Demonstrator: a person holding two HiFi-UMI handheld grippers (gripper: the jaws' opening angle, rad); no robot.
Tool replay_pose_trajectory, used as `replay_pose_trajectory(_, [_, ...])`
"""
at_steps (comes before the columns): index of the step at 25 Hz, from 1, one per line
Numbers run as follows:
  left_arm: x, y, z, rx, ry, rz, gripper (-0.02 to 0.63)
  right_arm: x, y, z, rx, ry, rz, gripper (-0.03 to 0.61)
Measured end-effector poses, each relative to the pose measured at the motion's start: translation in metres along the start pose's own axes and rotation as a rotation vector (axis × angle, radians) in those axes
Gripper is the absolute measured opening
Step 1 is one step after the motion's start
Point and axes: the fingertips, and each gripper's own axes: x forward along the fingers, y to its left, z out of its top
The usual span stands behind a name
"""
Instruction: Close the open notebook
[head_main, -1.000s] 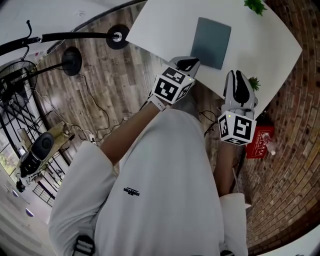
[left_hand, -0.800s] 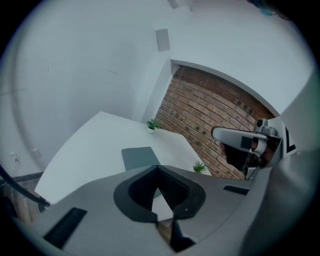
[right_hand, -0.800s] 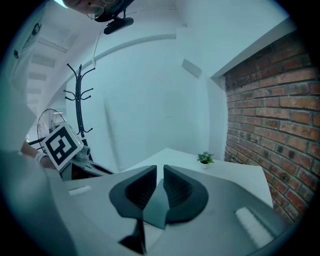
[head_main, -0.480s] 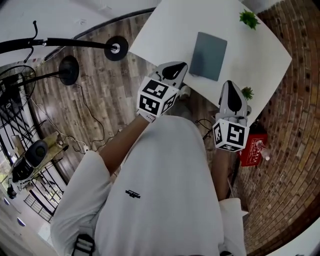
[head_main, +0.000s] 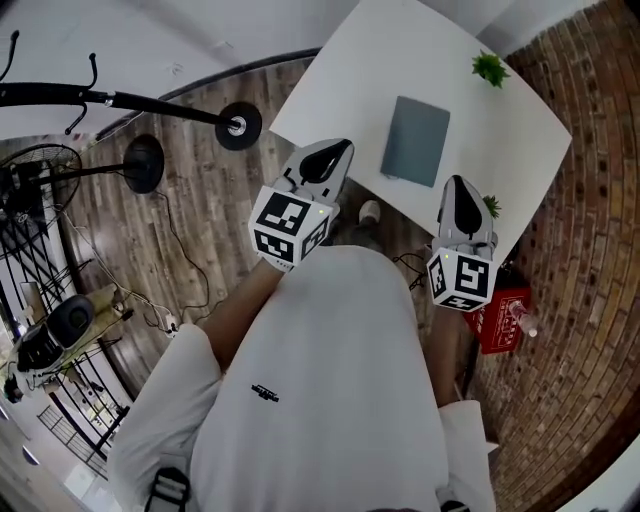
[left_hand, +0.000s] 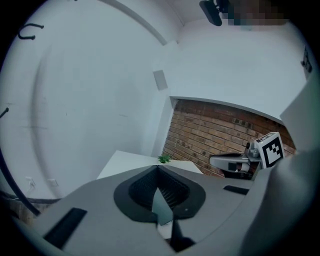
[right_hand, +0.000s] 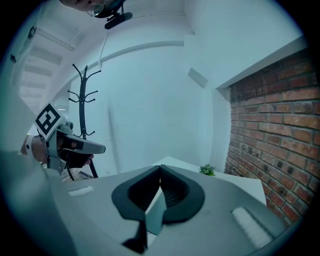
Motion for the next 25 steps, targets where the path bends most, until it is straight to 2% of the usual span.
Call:
replay_pose_trajectory(8, [-0.036, 0.019, 0.028, 0.012, -0.084, 0.063, 0.009, -0.004, 0.008, 0.024, -0.008, -0.053, 0.029, 0.012])
replay_pose_trajectory(25, [-0.077, 0.038, 0.05, 0.025, -0.179, 0.148, 0.009, -0.015, 0.013, 0.055, -0.067, -0.121, 0.066, 0.012])
